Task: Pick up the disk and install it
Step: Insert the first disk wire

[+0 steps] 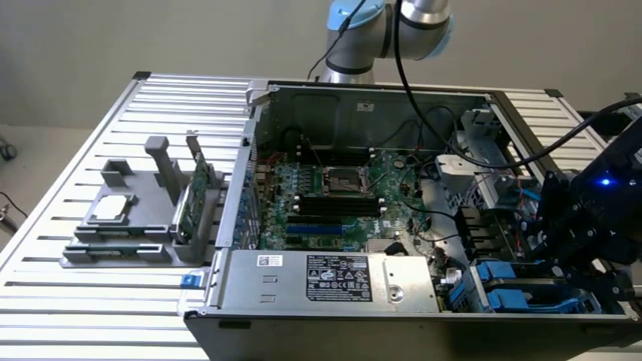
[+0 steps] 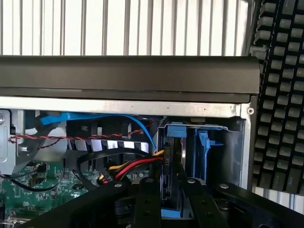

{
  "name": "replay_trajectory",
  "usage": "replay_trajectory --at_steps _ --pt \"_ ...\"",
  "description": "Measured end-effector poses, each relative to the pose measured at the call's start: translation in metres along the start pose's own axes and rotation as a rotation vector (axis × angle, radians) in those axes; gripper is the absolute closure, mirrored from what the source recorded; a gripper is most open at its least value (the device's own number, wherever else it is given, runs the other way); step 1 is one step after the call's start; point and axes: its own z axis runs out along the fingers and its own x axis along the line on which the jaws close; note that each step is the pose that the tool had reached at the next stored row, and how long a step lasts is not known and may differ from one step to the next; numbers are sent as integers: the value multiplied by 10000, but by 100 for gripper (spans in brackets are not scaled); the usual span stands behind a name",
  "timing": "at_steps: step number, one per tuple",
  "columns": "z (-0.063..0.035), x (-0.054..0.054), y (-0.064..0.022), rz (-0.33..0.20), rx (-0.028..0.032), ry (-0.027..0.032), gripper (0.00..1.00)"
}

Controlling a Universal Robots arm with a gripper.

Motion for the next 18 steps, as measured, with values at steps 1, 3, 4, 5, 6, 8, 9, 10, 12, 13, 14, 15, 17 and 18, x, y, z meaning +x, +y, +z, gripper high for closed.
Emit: replay_trajectory --at_steps 1,3,4,5,6,8,9,10,12,13,14,15,17,18 --pt "-12 1 1 0 1 1 75" --pt "-56 5 3 1 1 0 75" --pt "-76 8 4 0 1 0 75" --pt "-91 9 2 0 1 1 75" --pt "-101 10 -5 1 1 1 75" --pt "-111 12 -43 0 2 2 75" --pt "-115 13 -73 0 2 3 75" --pt "-119 14 -105 -1 1 1 75" --pt "-126 16 -173 0 1 2 75" --pt "-129 16 -208 2 1 3 75" --pt "-131 17 -234 1 1 3 75" --pt "-134 18 -254 0 2 2 75" --pt "-134 17 -263 0 1 3 75" --pt "-134 17 -264 1 1 5 75"
